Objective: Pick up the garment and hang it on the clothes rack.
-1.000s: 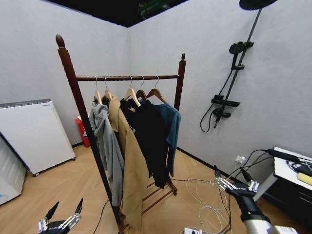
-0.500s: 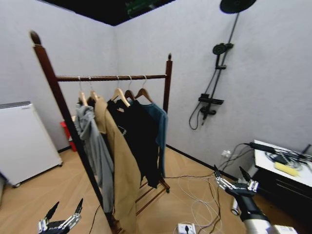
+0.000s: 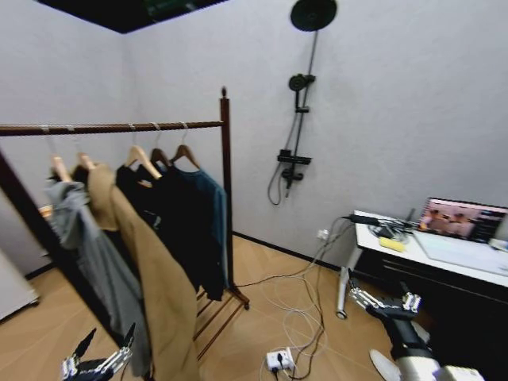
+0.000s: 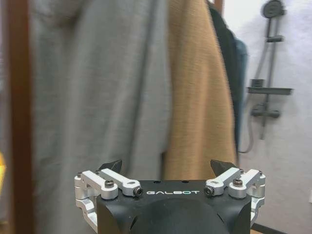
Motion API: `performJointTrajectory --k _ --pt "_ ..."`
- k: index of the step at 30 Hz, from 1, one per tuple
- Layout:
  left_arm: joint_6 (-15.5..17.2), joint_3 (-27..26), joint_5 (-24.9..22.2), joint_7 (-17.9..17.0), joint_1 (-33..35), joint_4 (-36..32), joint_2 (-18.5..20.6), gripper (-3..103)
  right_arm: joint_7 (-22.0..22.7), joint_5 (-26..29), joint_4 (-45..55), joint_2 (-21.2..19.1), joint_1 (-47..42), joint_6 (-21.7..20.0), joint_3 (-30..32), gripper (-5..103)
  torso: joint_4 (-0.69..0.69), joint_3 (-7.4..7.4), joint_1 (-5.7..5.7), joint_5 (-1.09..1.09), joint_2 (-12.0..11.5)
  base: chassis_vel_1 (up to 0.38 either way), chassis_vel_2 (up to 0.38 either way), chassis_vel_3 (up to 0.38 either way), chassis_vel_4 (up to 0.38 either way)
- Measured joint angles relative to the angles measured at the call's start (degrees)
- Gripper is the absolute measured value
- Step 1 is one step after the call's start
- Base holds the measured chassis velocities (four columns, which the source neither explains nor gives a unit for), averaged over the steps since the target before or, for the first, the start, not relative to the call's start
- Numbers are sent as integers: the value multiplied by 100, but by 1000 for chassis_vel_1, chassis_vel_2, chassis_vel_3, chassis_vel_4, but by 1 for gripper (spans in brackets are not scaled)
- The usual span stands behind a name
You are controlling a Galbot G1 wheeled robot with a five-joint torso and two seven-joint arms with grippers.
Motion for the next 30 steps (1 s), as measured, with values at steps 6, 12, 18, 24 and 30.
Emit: performJointTrajectory --k 6,12,18,24,30 --pt "0 0 0 0 0 0 0 100 0 0 -1 0 0 -1 0 100 0 0 0 0 0 -134 -122 -121 -133" --pt "0 0 0 -1 0 0 0 100 0 0 -1 0 -1 -1 0 100 1 0 0 1 0 -115 -127 -131 -124" --pt "0 0 0 0 0 0 0 100 0 1 -1 0 -1 -1 0 100 1 0 0 2 0 -132 -132 -133 -134" --pt "0 0 0 1 0 0 0 100 0 1 -1 0 -1 -1 0 100 1 0 -1 1 0 -138 -117 -127 -122" --pt "0 0 0 2 0 0 0 100 0 1 -1 0 -1 -1 0 100 -1 0 0 1 0 -78 -97 -98 -94"
